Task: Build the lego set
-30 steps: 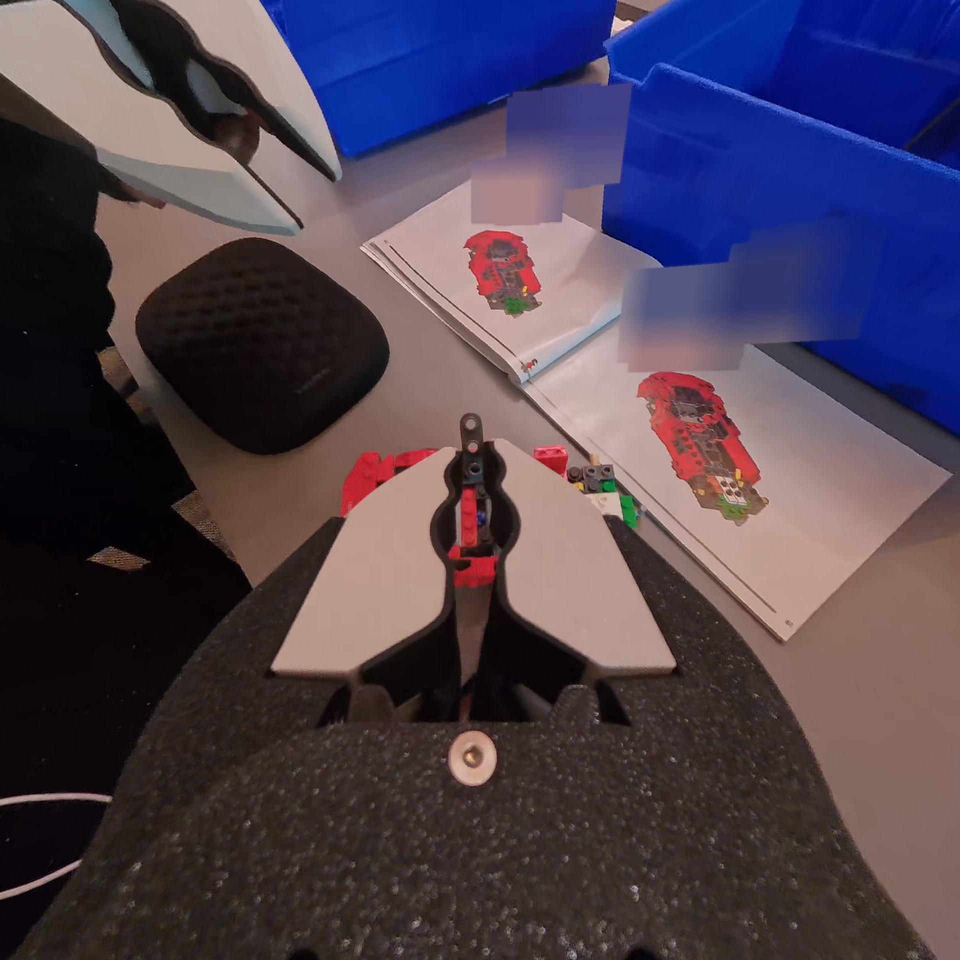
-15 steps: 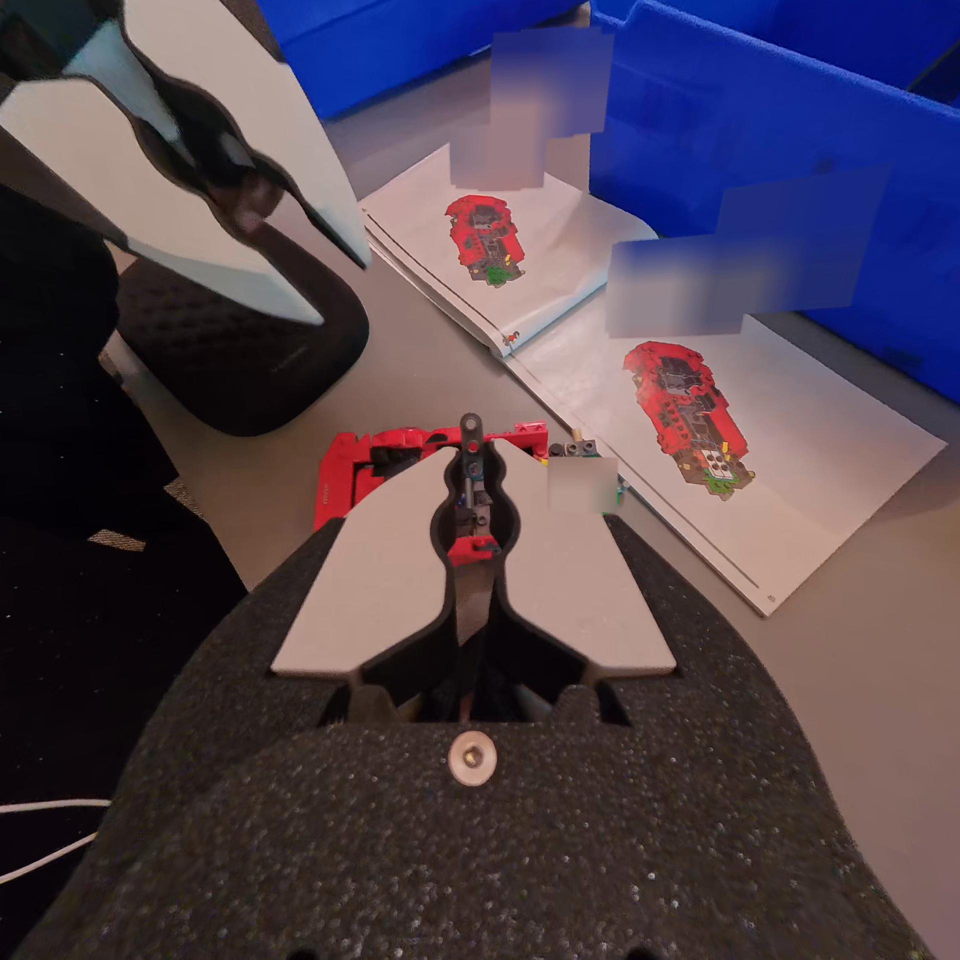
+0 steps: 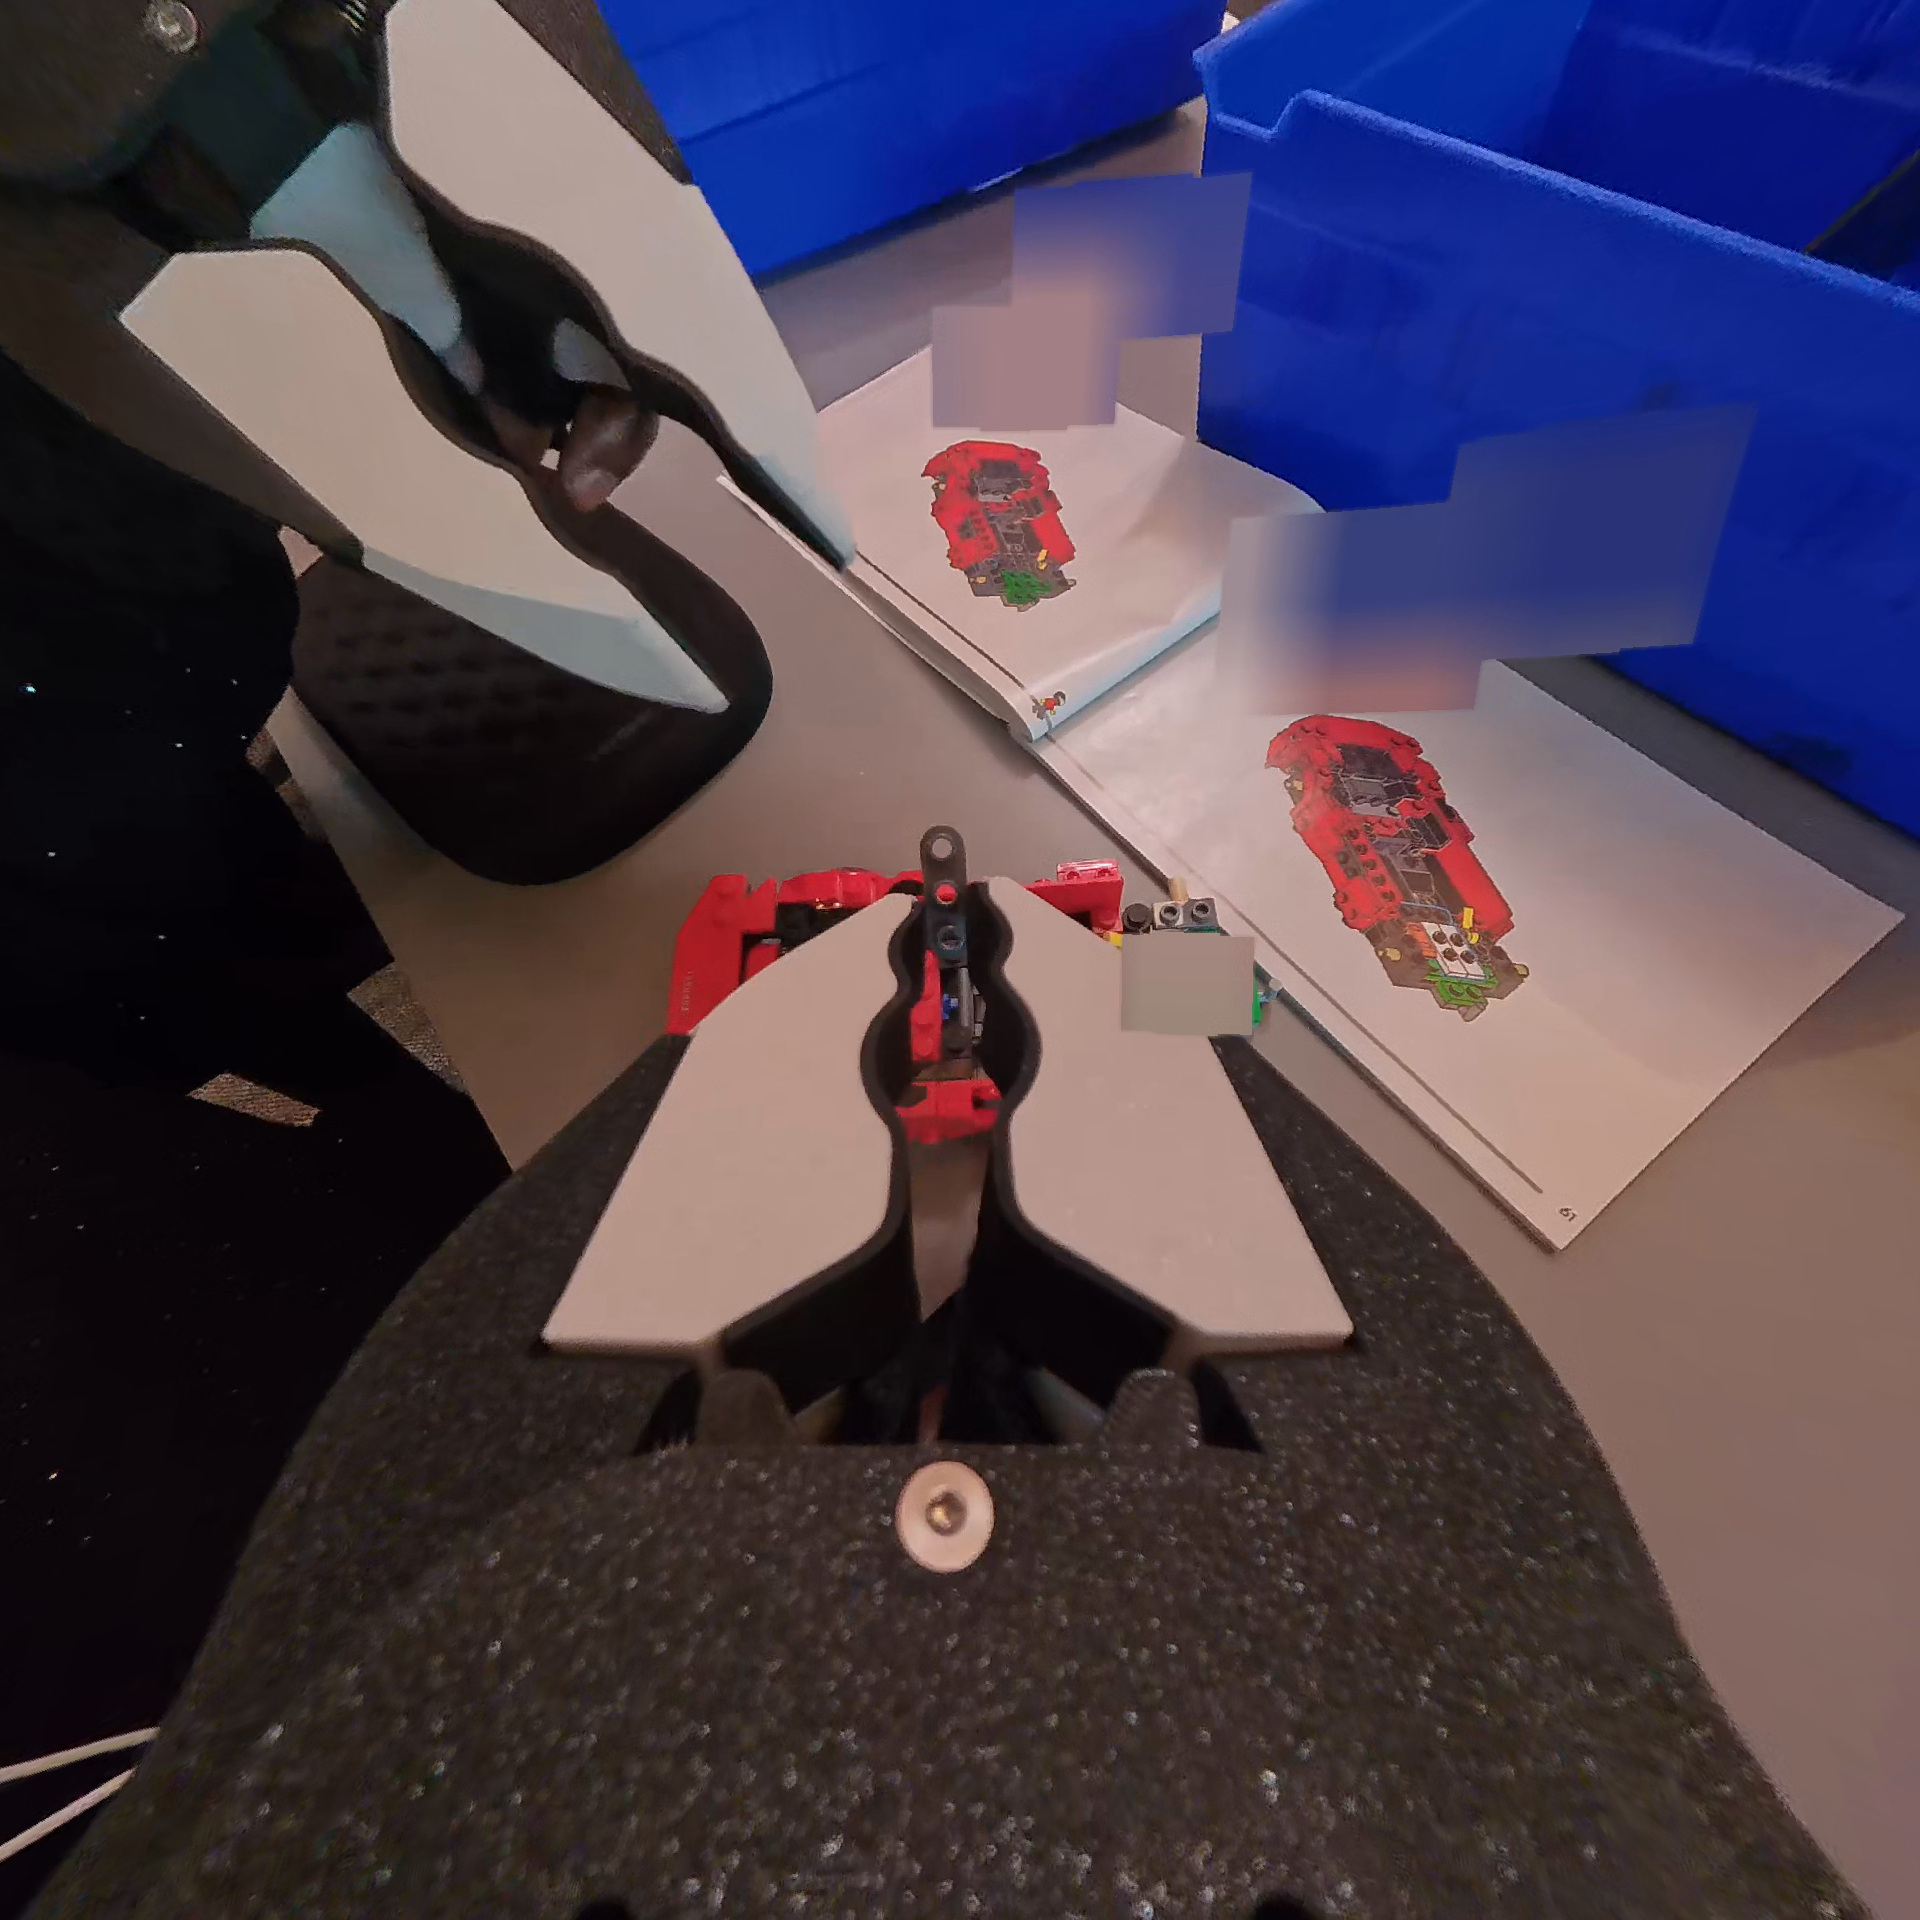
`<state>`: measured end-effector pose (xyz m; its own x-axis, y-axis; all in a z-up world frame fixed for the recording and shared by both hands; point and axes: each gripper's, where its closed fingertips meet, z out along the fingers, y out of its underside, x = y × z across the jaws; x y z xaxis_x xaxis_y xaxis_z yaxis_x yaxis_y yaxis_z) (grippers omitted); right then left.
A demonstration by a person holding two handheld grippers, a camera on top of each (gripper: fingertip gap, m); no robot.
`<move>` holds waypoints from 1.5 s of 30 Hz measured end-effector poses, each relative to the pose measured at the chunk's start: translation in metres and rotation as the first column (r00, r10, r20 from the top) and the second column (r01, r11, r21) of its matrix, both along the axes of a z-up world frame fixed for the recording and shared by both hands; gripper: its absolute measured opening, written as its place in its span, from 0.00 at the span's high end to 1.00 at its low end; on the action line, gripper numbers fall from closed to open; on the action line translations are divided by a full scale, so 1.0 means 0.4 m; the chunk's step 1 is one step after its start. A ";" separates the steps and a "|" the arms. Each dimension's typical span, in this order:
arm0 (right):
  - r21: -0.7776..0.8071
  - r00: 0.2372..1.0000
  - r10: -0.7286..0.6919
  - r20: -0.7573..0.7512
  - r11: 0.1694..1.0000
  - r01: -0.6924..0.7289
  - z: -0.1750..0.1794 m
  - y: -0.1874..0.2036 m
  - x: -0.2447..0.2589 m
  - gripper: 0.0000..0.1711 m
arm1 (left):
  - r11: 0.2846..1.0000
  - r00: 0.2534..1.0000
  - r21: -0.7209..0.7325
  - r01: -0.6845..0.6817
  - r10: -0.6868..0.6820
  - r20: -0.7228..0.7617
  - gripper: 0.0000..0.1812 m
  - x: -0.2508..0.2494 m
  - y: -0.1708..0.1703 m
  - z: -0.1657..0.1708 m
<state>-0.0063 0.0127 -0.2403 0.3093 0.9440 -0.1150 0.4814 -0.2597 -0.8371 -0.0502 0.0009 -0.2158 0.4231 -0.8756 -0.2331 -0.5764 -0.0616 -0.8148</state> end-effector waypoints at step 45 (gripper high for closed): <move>-0.130 0.666 -0.005 0.746 0.980 0.154 -0.163 0.076 0.029 0.96 | 0.991 0.996 -0.093 0.093 -0.094 0.001 0.97 -0.002 0.010 -0.100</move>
